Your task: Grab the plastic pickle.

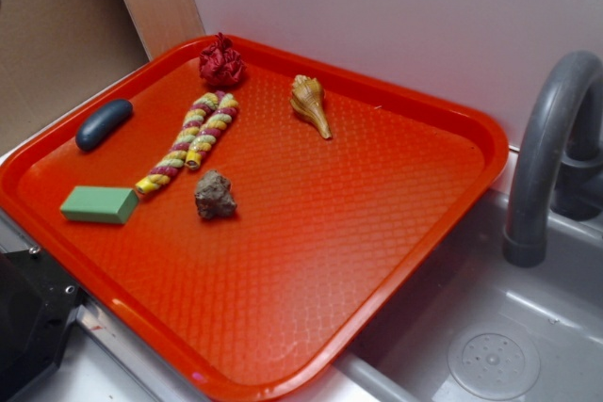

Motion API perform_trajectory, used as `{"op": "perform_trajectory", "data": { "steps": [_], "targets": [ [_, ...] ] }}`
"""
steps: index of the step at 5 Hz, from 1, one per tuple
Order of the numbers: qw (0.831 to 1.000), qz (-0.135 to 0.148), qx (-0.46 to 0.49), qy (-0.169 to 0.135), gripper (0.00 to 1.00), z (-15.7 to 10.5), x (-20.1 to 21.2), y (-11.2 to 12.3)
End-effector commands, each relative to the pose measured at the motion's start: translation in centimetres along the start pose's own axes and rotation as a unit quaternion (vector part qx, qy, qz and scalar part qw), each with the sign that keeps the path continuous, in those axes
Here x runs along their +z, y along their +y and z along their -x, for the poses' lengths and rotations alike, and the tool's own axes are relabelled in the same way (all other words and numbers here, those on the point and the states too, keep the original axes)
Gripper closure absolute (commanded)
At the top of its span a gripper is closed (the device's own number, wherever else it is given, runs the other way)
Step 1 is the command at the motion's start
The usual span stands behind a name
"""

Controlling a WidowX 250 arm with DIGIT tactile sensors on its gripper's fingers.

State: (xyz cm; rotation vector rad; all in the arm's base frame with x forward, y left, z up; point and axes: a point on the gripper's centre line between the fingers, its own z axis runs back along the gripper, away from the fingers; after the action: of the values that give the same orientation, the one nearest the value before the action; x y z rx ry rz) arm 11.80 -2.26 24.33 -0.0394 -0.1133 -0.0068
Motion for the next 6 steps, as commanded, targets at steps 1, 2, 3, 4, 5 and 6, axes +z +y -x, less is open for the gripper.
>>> {"op": "perform_trajectory", "data": {
  "steps": [1,2,3,4,5,6],
  "targets": [
    [1.000,0.000,0.000,0.000,0.00,0.0,0.0,0.0],
    [0.999,-0.003,0.016,-0.038,0.00,-3.1,-0.1,1.7],
    [0.996,-0.023,0.042,-0.072,0.00,-7.1,-0.4,5.4],
    [0.994,-0.040,0.051,-0.088,0.00,-8.9,-0.8,7.6],
    [0.990,-0.070,0.085,-0.083,0.00,-9.9,-3.6,12.4],
    [0.990,-0.092,0.091,-0.060,0.00,-9.2,-6.5,15.0]
  ]
}}
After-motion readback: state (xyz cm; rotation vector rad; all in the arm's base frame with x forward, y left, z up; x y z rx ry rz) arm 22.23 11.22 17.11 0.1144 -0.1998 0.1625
